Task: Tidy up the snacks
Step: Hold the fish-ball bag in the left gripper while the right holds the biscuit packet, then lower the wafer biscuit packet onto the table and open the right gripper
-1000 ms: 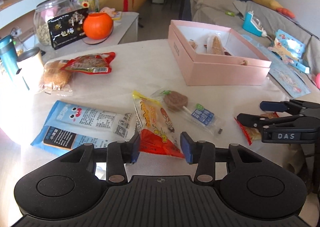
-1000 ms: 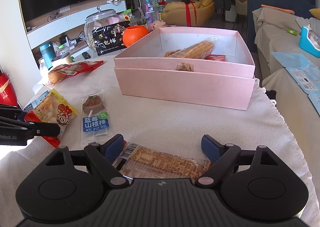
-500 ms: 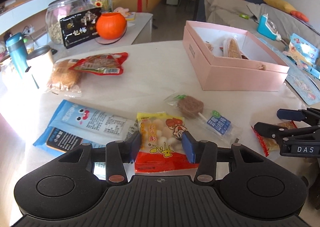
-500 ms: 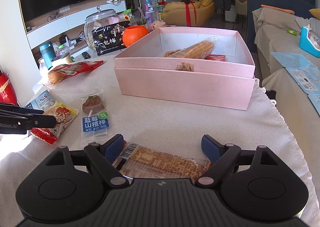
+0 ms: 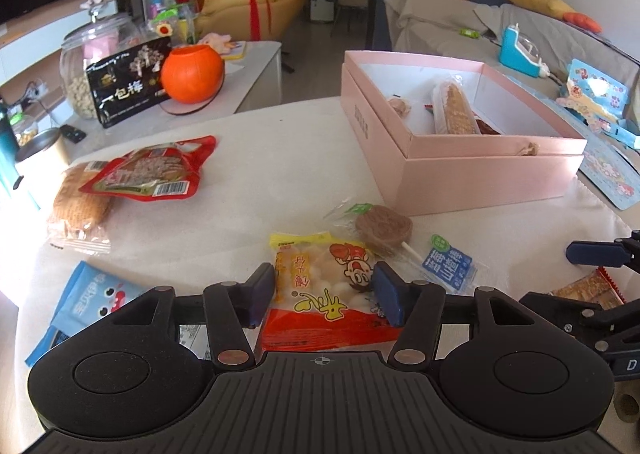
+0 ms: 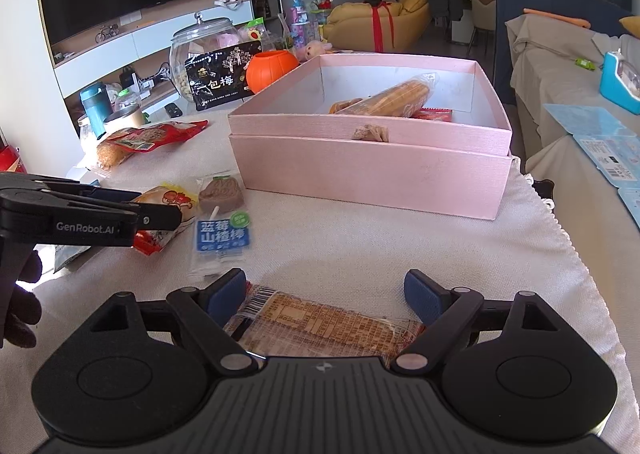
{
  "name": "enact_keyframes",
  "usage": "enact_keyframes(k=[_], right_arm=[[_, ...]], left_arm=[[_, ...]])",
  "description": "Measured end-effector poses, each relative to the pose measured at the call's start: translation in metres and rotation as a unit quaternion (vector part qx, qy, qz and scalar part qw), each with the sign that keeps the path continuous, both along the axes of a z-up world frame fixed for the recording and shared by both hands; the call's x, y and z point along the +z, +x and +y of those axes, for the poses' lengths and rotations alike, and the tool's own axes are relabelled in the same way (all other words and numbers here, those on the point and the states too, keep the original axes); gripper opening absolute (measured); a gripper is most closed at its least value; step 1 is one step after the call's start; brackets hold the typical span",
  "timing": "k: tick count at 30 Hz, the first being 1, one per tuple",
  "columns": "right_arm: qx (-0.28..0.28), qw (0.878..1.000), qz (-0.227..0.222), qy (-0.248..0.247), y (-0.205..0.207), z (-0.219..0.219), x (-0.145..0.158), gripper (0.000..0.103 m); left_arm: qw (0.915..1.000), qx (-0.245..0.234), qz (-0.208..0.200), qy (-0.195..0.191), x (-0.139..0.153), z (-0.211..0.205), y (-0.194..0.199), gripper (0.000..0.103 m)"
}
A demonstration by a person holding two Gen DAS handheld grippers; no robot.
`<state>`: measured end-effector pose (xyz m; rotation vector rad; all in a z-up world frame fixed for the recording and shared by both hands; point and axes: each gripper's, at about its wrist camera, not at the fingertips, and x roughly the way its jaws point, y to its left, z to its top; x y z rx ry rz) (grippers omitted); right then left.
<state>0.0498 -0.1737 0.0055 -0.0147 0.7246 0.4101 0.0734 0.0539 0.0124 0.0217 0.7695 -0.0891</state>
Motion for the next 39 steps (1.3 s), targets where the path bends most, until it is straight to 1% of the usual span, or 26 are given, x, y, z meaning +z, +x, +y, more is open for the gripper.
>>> enact_keyframes(k=[2, 3, 7, 11, 13, 17, 19, 20, 23, 25, 26, 27, 29, 31, 35, 36, 39], right_arm=[[0.001, 1.0, 0.0, 0.0, 0.0, 0.001, -0.001, 0.087], [0.001, 1.0, 0.0, 0.0, 0.0, 0.001, -0.001, 0.088], [0.0, 1.0, 0.0, 0.0, 0.0, 0.001, -0.001, 0.088], [0.001, 1.0, 0.0, 0.0, 0.0, 0.001, -0.001, 0.089], [0.001, 1.0, 0.001, 0.0, 0.0, 0.001, -0.001, 0.089], [0.011, 1.0, 0.005, 0.0, 0.001, 0.001, -0.003, 0.093], [0.031, 0.999, 0.017, 0.0, 0.005, 0.001, -0.004, 0.102], [0.039, 0.999, 0.023, -0.001, 0.007, 0.002, -0.004, 0.103], [0.049, 0.998, 0.027, -0.029, 0.008, 0.01, -0.003, 0.103], [0.076, 0.995, 0.031, -0.06, 0.006, 0.017, -0.001, 0.102], [0.085, 0.993, 0.043, -0.064, 0.006, 0.016, 0.003, 0.1], [0.092, 0.993, 0.051, -0.058, 0.004, 0.012, 0.009, 0.092], [0.104, 0.992, 0.053, -0.038, -0.004, 0.001, 0.022, 0.092], [0.11, 0.992, 0.059, -0.034, -0.012, -0.011, 0.033, 0.092], [0.107, 0.988, 0.096, -0.048, -0.024, -0.022, 0.029, 0.092], [0.107, 0.988, 0.099, -0.054, -0.028, -0.024, 0.028, 0.092], [0.111, 0.988, 0.081, -0.072, -0.04, -0.027, 0.033, 0.092]], left_arm=[[0.9999, -0.002, 0.01, 0.01, -0.004, -0.003, 0.007, 0.069], [0.9998, -0.004, 0.007, 0.016, -0.005, -0.005, 0.008, 0.069], [0.9998, -0.001, 0.009, 0.015, -0.004, -0.005, 0.011, 0.068], [0.9999, -0.004, 0.008, 0.008, -0.004, -0.004, 0.005, 0.065], [0.9999, -0.011, 0.008, -0.005, -0.002, -0.005, -0.006, 0.065], [0.999, -0.029, 0.005, -0.033, -0.003, -0.011, -0.05, 0.065], [0.999, -0.026, -0.001, -0.037, -0.004, -0.013, -0.071, 0.065], [0.999, -0.021, -0.005, -0.04, -0.005, -0.012, -0.08, 0.065], [0.9985, -0.01, -0.022, -0.049, -0.009, -0.01, -0.094, 0.065], [0.9983, -0.012, -0.03, -0.048, -0.01, -0.01, -0.096, 0.065], [0.9984, -0.015, -0.032, -0.045, -0.01, -0.011, -0.096, 0.065], [0.9984, -0.018, -0.036, -0.04, -0.011, -0.012, -0.097, 0.065], [0.9984, -0.021, -0.04, -0.035, -0.011, -0.013, -0.098, 0.066], [0.9982, -0.022, -0.041, -0.039, -0.011, -0.012, -0.097, 0.065], [0.997, -0.019, -0.046, -0.058, -0.013, -0.006, -0.099, 0.065], [0.9968, -0.019, -0.047, -0.061, -0.013, -0.006, -0.1, 0.065], [0.9966, -0.018, -0.049, -0.063, -0.013, -0.005, -0.1, 0.065]])
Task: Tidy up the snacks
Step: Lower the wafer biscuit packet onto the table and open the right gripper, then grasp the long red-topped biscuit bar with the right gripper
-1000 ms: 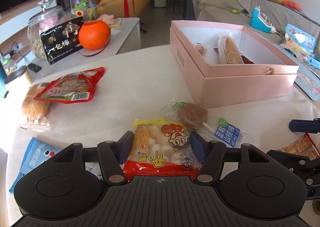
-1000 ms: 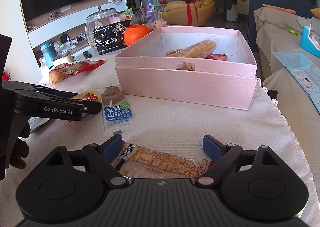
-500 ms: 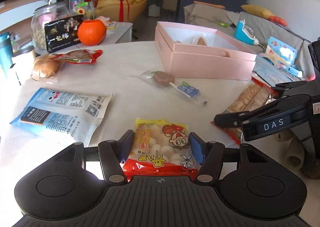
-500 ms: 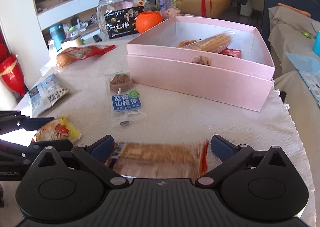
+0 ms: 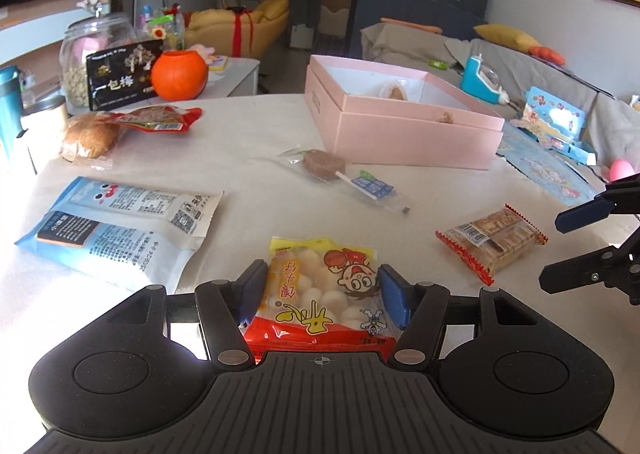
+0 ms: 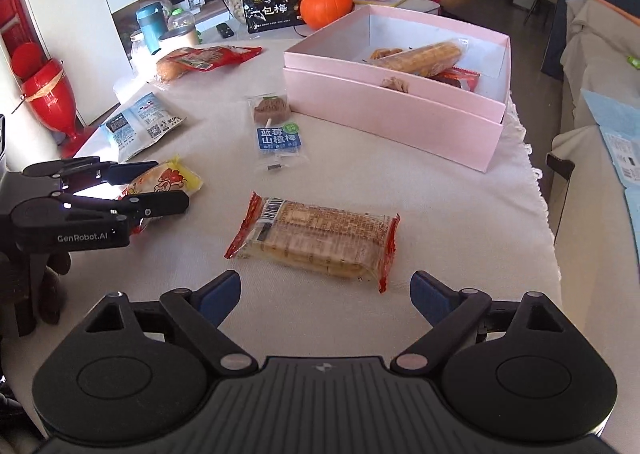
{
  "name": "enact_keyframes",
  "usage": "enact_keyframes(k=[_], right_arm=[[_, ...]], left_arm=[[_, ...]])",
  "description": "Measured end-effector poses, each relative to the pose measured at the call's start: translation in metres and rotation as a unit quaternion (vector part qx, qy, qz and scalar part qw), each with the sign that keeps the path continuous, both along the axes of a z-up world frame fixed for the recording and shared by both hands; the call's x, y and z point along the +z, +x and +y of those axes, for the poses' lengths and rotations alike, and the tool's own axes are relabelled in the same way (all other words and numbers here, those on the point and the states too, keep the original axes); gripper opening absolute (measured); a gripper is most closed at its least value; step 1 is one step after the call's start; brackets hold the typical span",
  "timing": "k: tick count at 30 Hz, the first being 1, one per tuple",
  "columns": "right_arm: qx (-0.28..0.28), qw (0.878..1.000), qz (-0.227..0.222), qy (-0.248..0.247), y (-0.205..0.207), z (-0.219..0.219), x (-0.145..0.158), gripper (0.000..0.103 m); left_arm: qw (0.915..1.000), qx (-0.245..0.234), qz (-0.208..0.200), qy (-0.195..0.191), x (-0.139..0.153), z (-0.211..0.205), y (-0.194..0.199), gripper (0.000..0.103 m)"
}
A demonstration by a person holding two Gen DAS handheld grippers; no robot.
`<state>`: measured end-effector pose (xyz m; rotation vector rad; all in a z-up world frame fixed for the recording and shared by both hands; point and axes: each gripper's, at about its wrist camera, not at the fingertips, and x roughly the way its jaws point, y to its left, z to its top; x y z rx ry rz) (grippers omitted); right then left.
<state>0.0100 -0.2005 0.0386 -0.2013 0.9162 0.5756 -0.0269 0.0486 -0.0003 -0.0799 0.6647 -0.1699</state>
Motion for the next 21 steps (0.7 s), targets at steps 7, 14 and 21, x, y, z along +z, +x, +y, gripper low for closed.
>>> enact_keyframes(k=[7, 14, 21], right_arm=[[-0.004, 0.984, -0.07, -0.165, 0.011, 0.017, -0.012, 0.077], [-0.115, 0.993, -0.022, -0.012, 0.046, -0.007, 0.008, 0.076], [-0.111, 0.99, 0.062, 0.055, 0.053, 0.012, -0.012, 0.077]], left_arm=[[1.0, 0.0, -0.001, 0.001, 0.0, 0.0, -0.001, 0.065], [1.0, 0.0, -0.002, 0.002, -0.001, 0.0, -0.002, 0.065], [1.0, 0.001, -0.002, 0.003, -0.001, 0.0, -0.002, 0.065]])
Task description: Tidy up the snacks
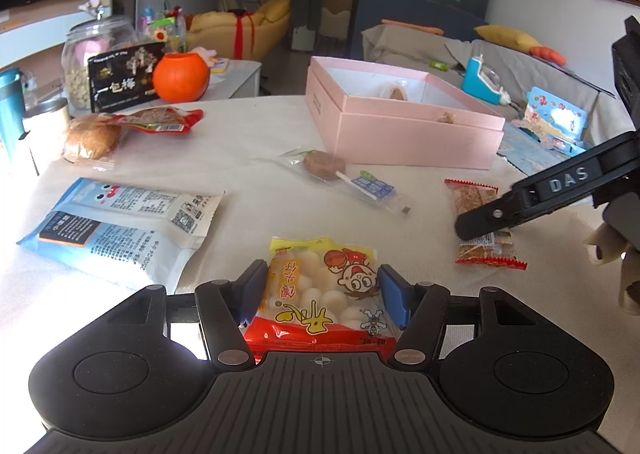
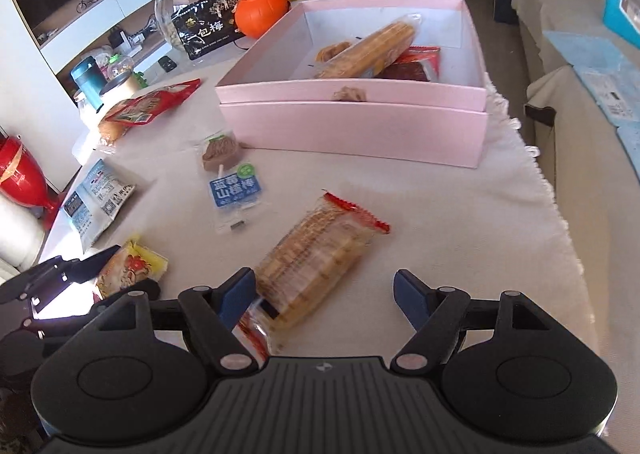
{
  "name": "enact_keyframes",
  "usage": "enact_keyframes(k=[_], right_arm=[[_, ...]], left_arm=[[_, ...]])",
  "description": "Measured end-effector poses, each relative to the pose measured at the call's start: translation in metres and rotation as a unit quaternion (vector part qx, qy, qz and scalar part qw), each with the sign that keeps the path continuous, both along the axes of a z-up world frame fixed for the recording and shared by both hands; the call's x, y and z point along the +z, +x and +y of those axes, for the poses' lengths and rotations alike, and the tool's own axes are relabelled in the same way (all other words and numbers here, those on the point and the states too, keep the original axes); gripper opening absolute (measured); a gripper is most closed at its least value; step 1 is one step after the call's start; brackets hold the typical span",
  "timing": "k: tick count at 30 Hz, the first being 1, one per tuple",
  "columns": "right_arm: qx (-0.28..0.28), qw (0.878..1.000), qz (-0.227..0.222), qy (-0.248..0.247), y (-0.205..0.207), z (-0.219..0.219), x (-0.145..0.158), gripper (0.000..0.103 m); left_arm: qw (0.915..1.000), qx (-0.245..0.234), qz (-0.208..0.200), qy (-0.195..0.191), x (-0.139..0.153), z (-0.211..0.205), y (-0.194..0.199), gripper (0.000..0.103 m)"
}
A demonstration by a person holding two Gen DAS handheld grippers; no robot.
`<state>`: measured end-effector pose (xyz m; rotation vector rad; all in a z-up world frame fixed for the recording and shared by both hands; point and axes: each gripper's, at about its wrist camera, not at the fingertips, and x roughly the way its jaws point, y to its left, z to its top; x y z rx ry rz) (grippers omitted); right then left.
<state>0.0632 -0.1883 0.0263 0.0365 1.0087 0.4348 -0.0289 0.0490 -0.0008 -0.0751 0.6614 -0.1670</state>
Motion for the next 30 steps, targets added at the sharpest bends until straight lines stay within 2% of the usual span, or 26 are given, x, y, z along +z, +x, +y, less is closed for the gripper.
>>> enact_keyframes(k=[5, 8, 11, 13, 16, 19, 21, 23, 25, 28, 30], right_arm=[[0.023, 0.998, -0.046, -0.047, -0.003, 0.051, -0.008, 0.078], [0.054, 0.994, -0.065, -0.067, -0.006, 0.064, -0.009, 0.074], [0.059, 0.993, -0.077, -0.074, -0.009, 0.054, -0.007, 0.054], [0.059, 0.993, -0.072, -0.075, -0.01, 0.042, -0.004, 0.036], [0.053, 0.994, -0.061, -0.076, -0.013, 0.022, 0.0, 0.035], [0.05, 0.994, -0.053, -0.078, -0.023, 0.002, 0.003, 0.035], [0.052, 0.994, -0.053, -0.074, -0.03, -0.008, 0.007, 0.035], [0.052, 0.995, -0.057, -0.067, -0.035, -0.017, 0.012, 0.035], [0.05, 0.995, -0.066, -0.058, -0.038, -0.024, 0.02, 0.035], [0.041, 0.994, -0.091, -0.035, -0.04, -0.035, 0.042, 0.035], [0.036, 0.993, -0.116, -0.015, -0.04, -0.043, 0.063, 0.035]], left_arm=[[1.0, 0.002, -0.001, 0.009, 0.001, -0.002, -0.001, 0.065], [0.9999, 0.004, -0.001, 0.014, 0.002, -0.004, -0.001, 0.065], [0.9999, 0.006, 0.005, 0.012, 0.002, -0.005, 0.0, 0.065], [0.9995, 0.0, 0.019, 0.024, 0.005, -0.009, 0.0, 0.065], [0.9968, -0.019, 0.052, 0.057, 0.012, -0.02, -0.004, 0.065], [0.9938, -0.049, 0.076, 0.065, 0.016, -0.027, -0.009, 0.064], [0.9927, -0.062, 0.093, 0.046, 0.02, -0.028, -0.008, 0.061], [0.9921, -0.071, 0.104, 0.005, 0.029, -0.026, -0.004, 0.06], [0.9938, -0.07, 0.085, -0.015, 0.047, -0.026, 0.002, 0.06], [0.9973, -0.059, 0.015, -0.04, 0.094, -0.029, 0.018, 0.06], [0.9951, -0.061, -0.039, -0.067, 0.13, -0.03, 0.04, 0.061]])
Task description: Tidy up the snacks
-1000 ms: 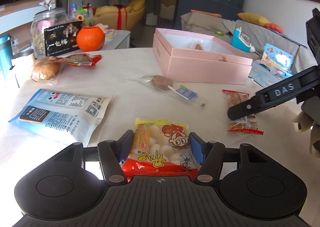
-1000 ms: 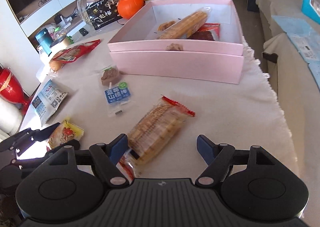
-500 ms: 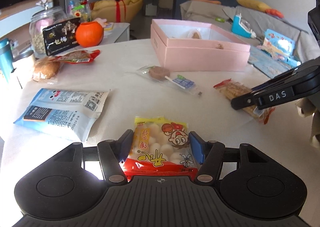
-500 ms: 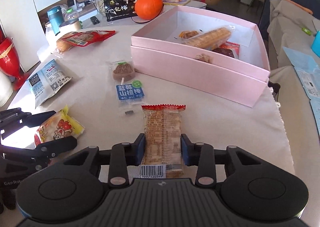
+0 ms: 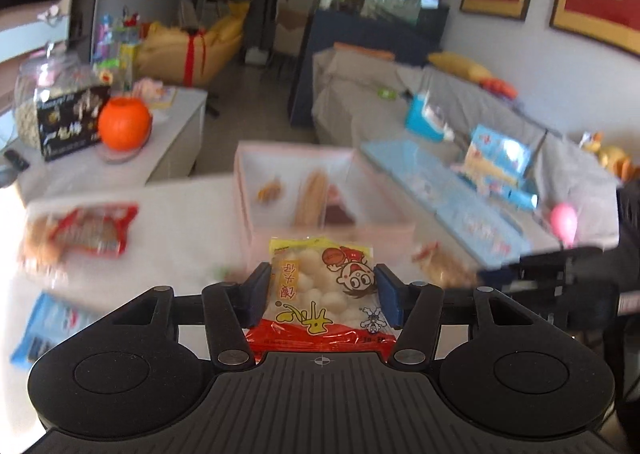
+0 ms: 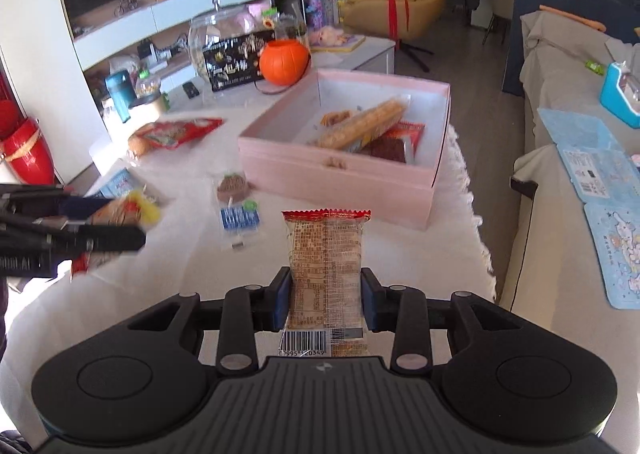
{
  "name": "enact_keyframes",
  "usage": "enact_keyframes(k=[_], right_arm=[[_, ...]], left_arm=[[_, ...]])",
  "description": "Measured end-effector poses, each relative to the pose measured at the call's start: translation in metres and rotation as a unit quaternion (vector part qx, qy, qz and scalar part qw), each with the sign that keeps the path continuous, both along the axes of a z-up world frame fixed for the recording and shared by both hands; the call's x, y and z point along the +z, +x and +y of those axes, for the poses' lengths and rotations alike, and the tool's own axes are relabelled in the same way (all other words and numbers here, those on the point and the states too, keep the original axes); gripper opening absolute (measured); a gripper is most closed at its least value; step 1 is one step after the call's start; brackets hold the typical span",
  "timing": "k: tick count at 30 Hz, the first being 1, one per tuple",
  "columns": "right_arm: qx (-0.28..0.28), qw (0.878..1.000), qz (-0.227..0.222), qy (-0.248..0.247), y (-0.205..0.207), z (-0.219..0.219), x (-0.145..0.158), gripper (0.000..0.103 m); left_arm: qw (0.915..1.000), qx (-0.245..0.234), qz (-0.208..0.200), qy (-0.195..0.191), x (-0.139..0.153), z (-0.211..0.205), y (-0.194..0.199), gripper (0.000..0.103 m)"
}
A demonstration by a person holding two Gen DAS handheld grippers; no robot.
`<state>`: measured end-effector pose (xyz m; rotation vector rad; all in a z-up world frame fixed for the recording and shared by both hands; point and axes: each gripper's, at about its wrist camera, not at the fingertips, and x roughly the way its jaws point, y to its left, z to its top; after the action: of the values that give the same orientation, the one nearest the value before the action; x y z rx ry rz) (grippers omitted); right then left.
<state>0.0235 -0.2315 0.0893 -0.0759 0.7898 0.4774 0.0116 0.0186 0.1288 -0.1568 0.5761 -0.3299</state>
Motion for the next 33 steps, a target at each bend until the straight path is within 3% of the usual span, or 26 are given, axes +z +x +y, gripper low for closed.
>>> enact_keyframes(k=[3, 5, 6, 8, 10, 15, 20, 22, 25, 28, 33], right_arm=[[-0.01, 0.999, -0.038, 0.013, 0.005, -0.007, 0.029, 0.035], [-0.023, 0.998, -0.061, 0.016, 0.011, -0.009, 0.043, 0.035], [-0.031, 0.997, -0.068, 0.019, 0.015, -0.011, 0.048, 0.035], [-0.048, 0.996, -0.065, 0.028, 0.024, -0.014, 0.052, 0.035], [-0.061, 0.996, -0.054, 0.033, 0.032, -0.017, 0.052, 0.035], [-0.074, 0.996, -0.05, 0.023, 0.048, -0.021, 0.047, 0.035], [-0.066, 0.993, -0.07, 0.075, 0.099, 0.002, 0.072, 0.035], [-0.065, 0.993, -0.074, 0.061, 0.134, 0.027, 0.084, 0.057], [-0.089, 0.994, -0.061, 0.025, 0.164, 0.049, 0.083, 0.059], [-0.056, 0.996, -0.054, 0.036, 0.145, 0.055, 0.068, 0.059], [-0.009, 0.999, -0.012, 0.03, 0.101, 0.071, 0.02, 0.059]], left_arm=[[0.9974, -0.021, -0.032, -0.062, 0.035, -0.006, 0.055, 0.062], [0.9935, -0.008, -0.043, -0.105, 0.036, -0.008, 0.097, 0.064], [0.9945, 0.01, -0.039, -0.096, 0.027, -0.013, 0.117, 0.064], [0.9985, 0.021, 0.009, -0.05, 0.006, -0.026, 0.154, 0.06], [0.9971, 0.018, 0.011, -0.073, -0.009, -0.019, 0.162, 0.06], [0.9938, 0.044, 0.018, -0.101, -0.024, 0.023, 0.139, 0.06], [0.99, 0.103, 0.032, -0.091, -0.02, 0.058, 0.122, 0.06], [0.9888, 0.129, 0.036, -0.066, -0.02, 0.074, 0.107, 0.06], [0.9843, 0.171, 0.04, -0.018, -0.026, 0.107, 0.071, 0.06], [0.9728, 0.218, 0.078, 0.0, -0.046, 0.143, 0.035, 0.06], [0.9512, 0.274, 0.134, -0.044, -0.086, 0.19, -0.016, 0.06]])
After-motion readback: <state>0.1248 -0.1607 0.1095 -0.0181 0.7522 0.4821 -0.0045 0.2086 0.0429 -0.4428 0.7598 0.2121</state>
